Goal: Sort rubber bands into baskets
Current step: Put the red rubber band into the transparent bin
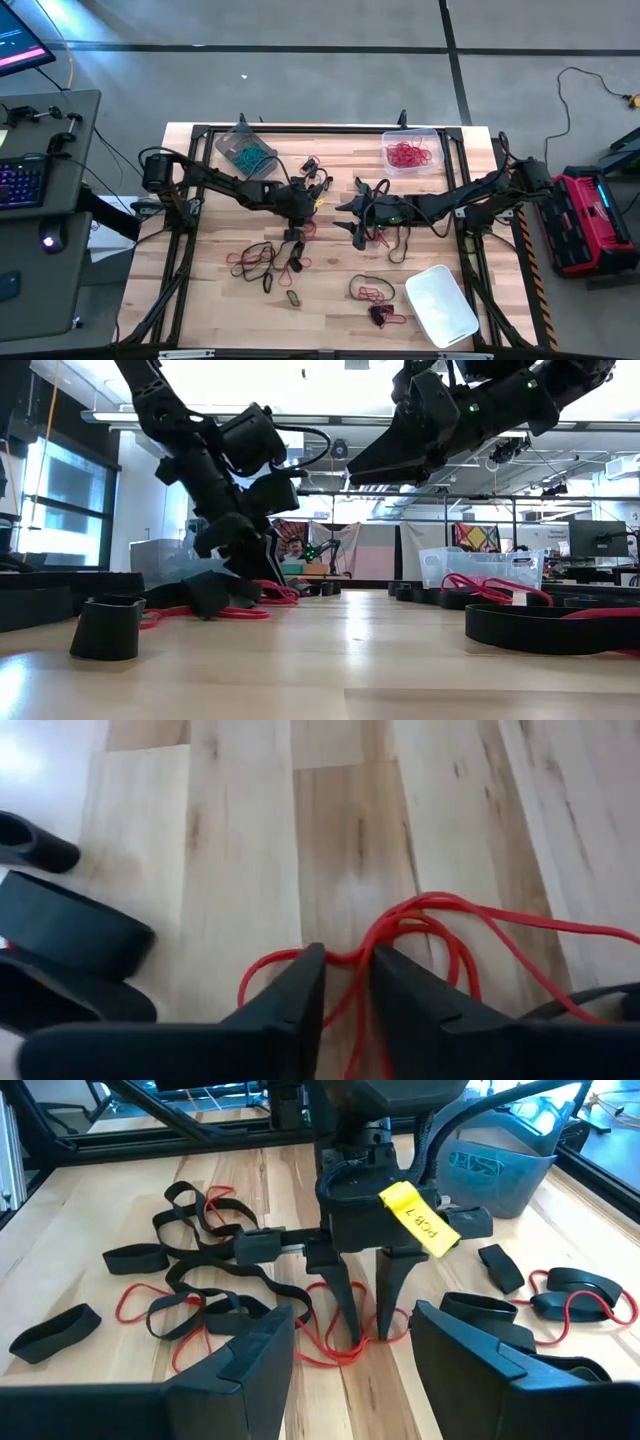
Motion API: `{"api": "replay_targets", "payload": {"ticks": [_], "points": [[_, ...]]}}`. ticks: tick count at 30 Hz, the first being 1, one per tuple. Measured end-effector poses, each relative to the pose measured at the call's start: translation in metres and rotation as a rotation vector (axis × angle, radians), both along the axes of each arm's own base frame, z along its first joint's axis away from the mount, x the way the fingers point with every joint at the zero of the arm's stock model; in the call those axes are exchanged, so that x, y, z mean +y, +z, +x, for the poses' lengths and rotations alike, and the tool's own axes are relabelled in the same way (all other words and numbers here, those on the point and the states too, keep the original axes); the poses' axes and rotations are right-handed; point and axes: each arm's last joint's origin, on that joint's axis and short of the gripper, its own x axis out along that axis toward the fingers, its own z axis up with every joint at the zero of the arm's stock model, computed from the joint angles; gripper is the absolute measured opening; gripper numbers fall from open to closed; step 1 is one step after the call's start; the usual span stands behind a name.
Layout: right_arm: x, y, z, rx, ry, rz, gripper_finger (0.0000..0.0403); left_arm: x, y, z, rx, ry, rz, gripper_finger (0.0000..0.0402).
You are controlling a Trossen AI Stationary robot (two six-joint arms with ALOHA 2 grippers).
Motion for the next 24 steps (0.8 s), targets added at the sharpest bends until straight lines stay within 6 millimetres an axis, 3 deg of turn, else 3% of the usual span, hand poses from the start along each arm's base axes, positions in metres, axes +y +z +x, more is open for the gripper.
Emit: {"api": "replay_targets", "payload": {"ticks": [6,10,24], "points": [[0.000,0.000,0.000,0.002,-0.001,0.000,0.0188,-0.002,0.004,-0.003,0.005,-0.020,-0.016,0.0006],[0.000,-0.001,0.000,0.012,0.000,-0.001,0.0188,-0.003,0.017,-0.007,-0.012,-0.020,-0.014,0.0005],[0.000,-0.003,-0.001,0.034,-0.011,0.021,0.0188,-0.013,0.087,-0.020,-0.250,0.053,-0.066,0.0001]]}}
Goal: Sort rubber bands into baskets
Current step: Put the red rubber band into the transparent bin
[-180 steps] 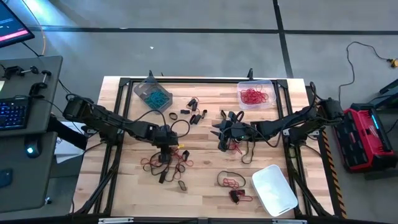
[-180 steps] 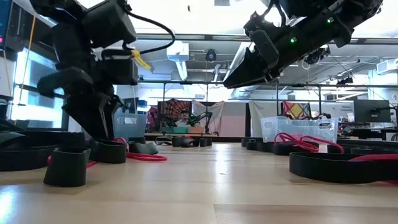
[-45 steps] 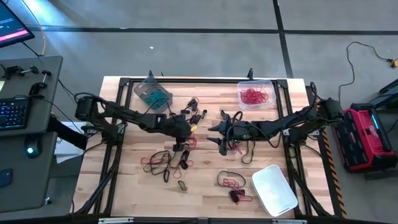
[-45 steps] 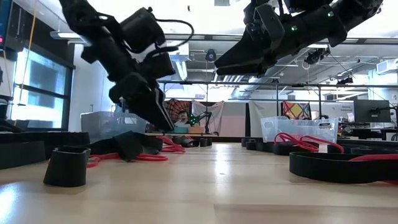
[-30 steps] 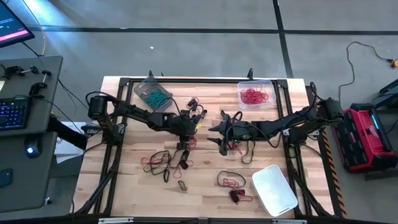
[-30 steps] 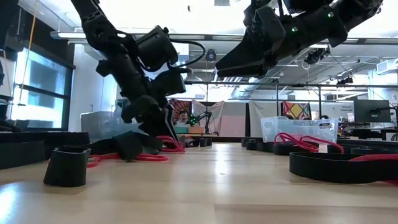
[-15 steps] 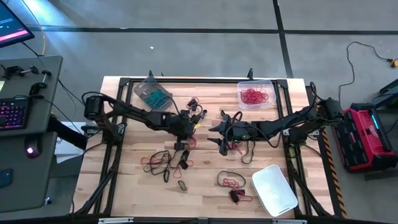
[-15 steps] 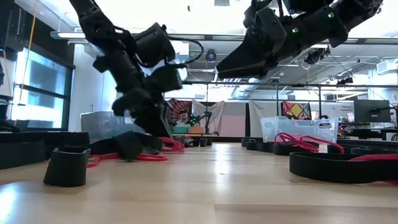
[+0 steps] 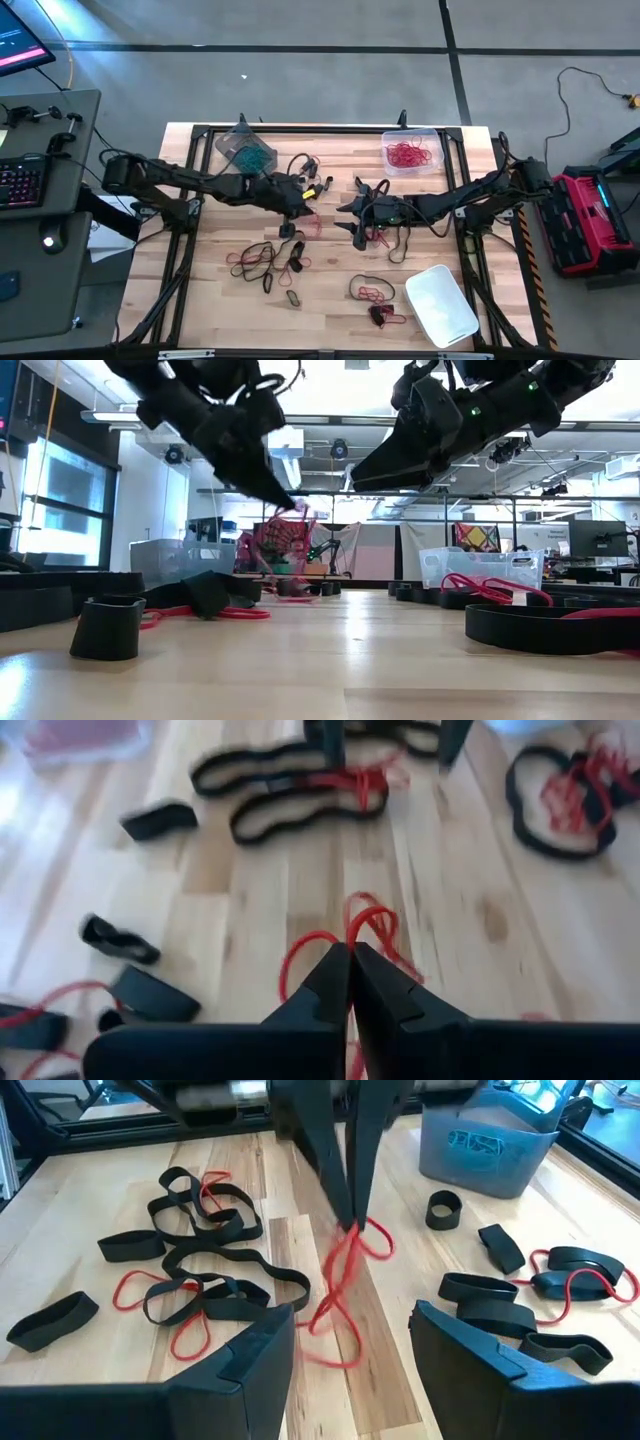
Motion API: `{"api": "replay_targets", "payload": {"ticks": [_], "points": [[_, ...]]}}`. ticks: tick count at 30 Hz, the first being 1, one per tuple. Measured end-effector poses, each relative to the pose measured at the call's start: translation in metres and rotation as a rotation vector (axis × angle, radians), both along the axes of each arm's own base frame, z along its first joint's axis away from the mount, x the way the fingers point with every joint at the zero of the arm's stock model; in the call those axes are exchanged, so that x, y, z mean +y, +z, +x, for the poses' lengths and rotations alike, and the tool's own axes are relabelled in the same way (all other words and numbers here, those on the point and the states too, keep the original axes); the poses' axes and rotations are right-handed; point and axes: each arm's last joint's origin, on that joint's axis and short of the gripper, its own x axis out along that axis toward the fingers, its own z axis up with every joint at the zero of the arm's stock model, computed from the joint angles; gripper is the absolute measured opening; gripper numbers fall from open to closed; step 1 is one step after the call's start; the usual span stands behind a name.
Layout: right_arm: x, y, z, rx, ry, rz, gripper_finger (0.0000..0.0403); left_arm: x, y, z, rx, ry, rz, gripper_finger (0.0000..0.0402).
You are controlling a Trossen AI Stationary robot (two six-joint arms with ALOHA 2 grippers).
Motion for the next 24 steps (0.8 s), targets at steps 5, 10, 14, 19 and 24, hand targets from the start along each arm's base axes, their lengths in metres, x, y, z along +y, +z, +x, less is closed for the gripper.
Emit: {"api": "replay_targets", "payload": {"ticks": [5,10,14,19,24], "points": [[0.000,0.000,0.000,-0.002,-0.010,0.016,0.0188,-0.001,0.008,-0.001,-0.043,0.013,-0.013,0.0002],[0.000,-0.001,0.000,0.004,-0.017,0.010,0.0188,-0.006,0.005,0.000,-0.031,0.000,-0.020,0.0027],[0.000,-0.001,0.000,0.004,-0.018,0.010,0.0188,-0.010,0.003,0.001,-0.022,-0.013,0.016,0.0051],[0.000,-0.001,0.000,0.004,-0.020,0.008,0.0188,-0.014,0.003,0.001,-0.025,-0.042,0.059,0.0021],[0.000,-0.001,0.000,0.007,-0.017,0.014,0.0188,-0.014,0.003,0.001,-0.025,-0.034,0.048,0.0008]]}}
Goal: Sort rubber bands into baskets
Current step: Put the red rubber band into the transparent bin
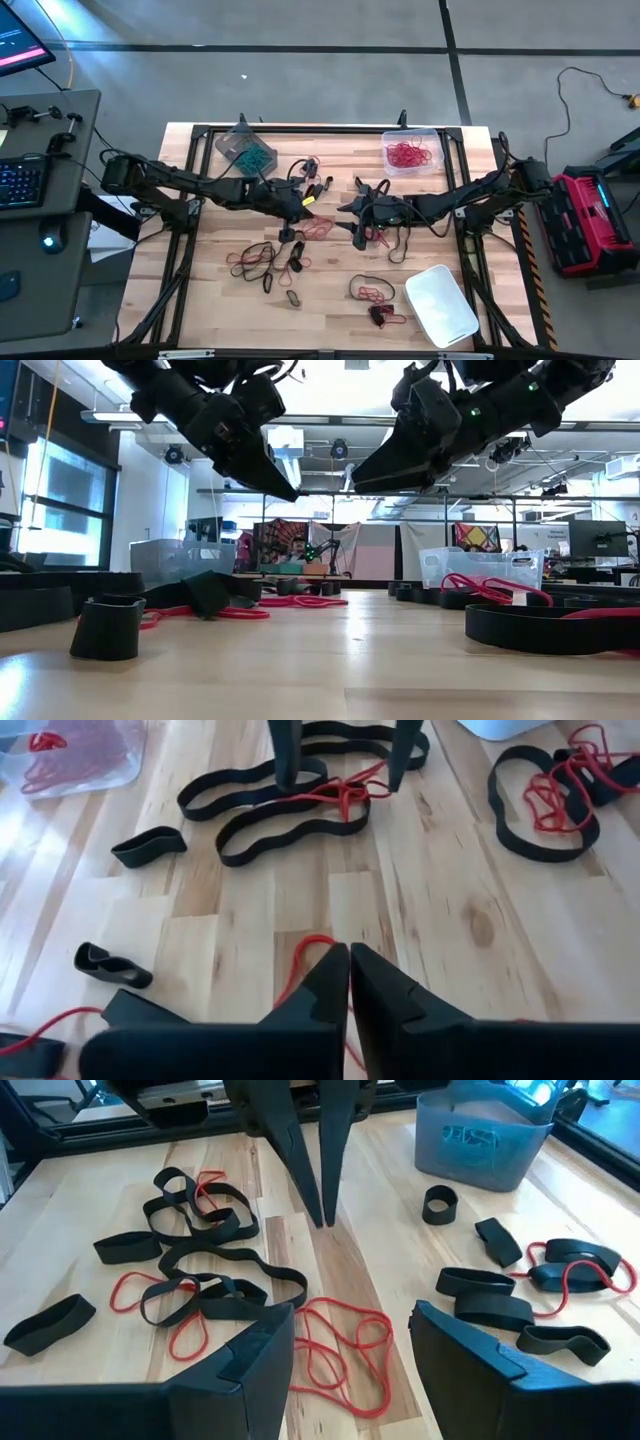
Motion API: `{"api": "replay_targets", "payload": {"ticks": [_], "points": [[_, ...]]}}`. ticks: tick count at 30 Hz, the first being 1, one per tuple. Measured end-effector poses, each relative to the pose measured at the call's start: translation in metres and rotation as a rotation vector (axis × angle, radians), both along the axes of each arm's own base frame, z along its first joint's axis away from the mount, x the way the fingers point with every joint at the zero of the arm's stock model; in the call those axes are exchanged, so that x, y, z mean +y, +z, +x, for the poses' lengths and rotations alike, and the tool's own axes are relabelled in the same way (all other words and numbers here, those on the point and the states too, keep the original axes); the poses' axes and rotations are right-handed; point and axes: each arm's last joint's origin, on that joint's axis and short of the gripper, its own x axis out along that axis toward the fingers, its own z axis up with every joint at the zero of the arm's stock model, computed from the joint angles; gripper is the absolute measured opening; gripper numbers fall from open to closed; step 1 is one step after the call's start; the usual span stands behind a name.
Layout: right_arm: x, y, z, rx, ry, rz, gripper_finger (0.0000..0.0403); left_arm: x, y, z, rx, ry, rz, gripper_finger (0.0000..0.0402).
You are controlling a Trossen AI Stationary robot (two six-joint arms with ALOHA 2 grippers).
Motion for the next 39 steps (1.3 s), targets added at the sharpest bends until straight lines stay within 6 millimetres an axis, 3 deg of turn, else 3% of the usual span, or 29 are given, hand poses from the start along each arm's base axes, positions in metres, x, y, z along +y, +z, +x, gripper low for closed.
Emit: {"api": "replay_targets", "payload": {"ticks": [7,11,17,25,30,36,39], "points": [[0.000,-0.004,-0.002,0.041,-0.011,0.016,0.0188,0.000,-0.018,0.005,0.068,0.014,-0.017,0.0039],[0.000,-0.019,0.003,0.088,-0.015,0.007,0.0188,-0.001,-0.026,0.009,0.086,-0.002,-0.005,0.0059],[-0.004,-0.055,0.023,0.176,-0.055,0.023,0.0188,-0.006,-0.022,0.009,-0.032,0.005,0.012,0.0021],[-0.012,-0.076,0.056,0.301,-0.080,-0.005,0.0183,-0.006,-0.029,0.001,-0.085,0.042,-0.033,0.0004],[-0.017,-0.082,0.067,0.389,-0.106,-0.025,0.0130,-0.008,-0.031,-0.002,-0.081,0.049,-0.047,0.0001],[-0.020,-0.081,0.068,0.417,-0.109,-0.040,0.0022,-0.012,-0.030,-0.002,-0.094,0.050,-0.037,0.0000],[-0.020,-0.081,0.068,0.428,-0.117,-0.057,0.0009,-0.011,-0.029,-0.001,-0.099,0.075,-0.032,0.0001]]}}
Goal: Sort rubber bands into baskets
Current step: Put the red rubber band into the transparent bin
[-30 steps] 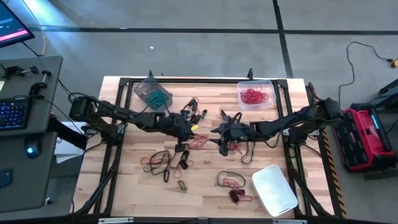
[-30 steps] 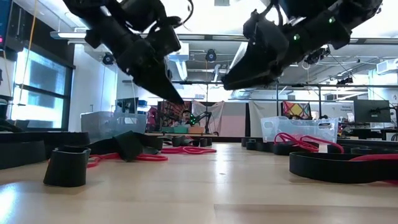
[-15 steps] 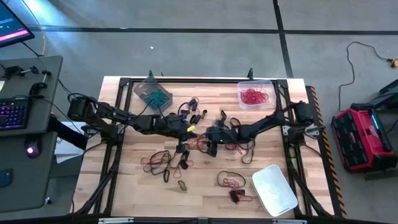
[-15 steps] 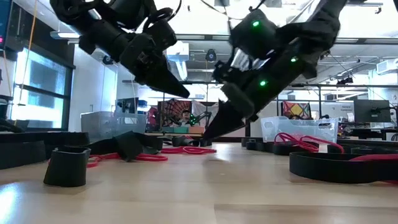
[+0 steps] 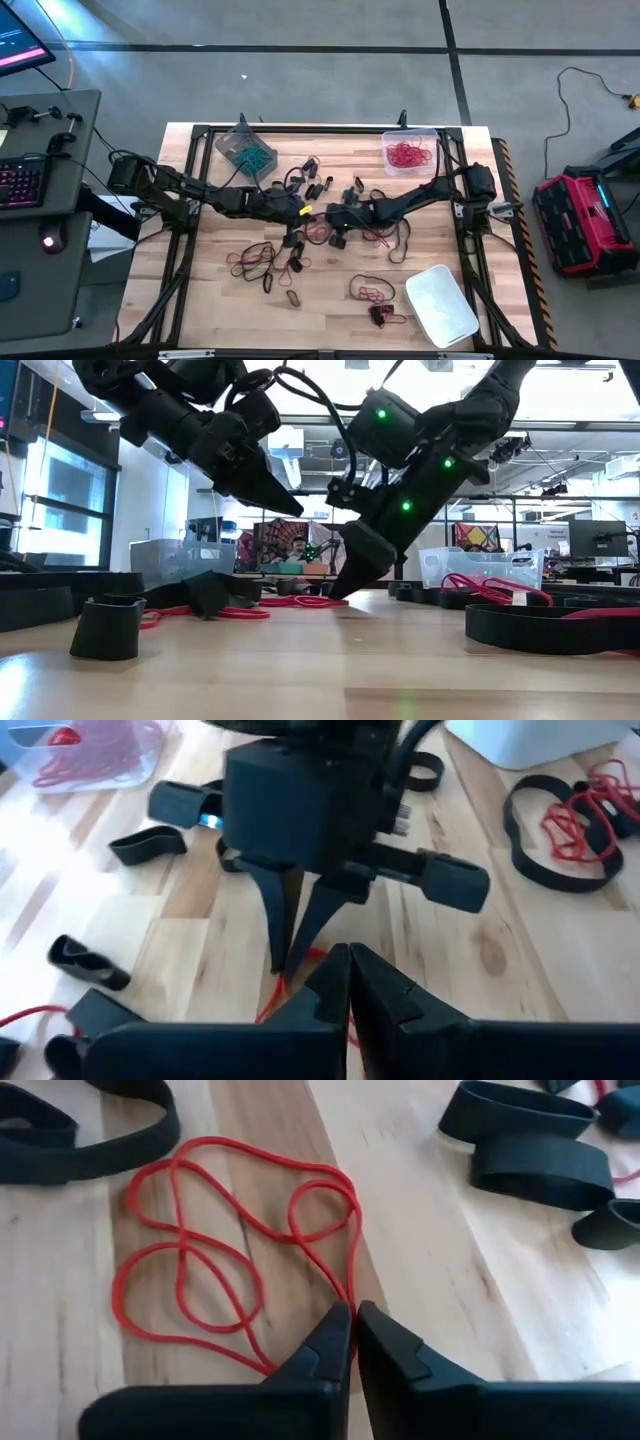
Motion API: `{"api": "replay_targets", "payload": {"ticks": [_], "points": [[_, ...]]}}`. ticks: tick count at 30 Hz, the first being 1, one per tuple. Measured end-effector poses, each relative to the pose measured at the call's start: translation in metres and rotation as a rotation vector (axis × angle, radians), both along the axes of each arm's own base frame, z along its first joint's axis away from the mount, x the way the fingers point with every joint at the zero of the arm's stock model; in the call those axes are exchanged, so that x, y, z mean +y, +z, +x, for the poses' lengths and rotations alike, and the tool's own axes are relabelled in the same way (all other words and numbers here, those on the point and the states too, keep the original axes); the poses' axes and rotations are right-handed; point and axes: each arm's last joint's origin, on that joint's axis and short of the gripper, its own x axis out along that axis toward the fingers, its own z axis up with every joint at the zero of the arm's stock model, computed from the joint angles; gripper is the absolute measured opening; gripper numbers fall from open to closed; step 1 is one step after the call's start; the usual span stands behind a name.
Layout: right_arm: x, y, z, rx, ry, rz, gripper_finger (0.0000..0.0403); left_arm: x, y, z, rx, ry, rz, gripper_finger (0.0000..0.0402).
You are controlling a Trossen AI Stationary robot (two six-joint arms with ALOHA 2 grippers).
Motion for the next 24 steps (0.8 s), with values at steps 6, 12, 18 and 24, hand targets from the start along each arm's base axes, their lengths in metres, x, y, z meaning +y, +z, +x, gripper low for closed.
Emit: {"api": "replay_targets", "payload": {"ticks": [6,12,18,24], "points": [[0.003,0.007,0.000,0.092,-0.049,-0.100,0.0002,0.000,0.000,0.000,0.003,0.026,0.003,0.0000],[0.005,0.034,-0.012,0.132,-0.127,-0.186,0.0001,0.000,0.000,0.000,-0.001,0.033,-0.006,0.0000],[0.011,0.073,-0.036,0.126,-0.230,-0.295,0.0000,0.000,0.000,0.000,-0.004,0.038,-0.013,0.0000],[0.006,0.116,-0.076,0.098,-0.426,-0.440,0.0000,0.000,0.000,0.000,0.000,0.038,-0.013,0.0000]]}}
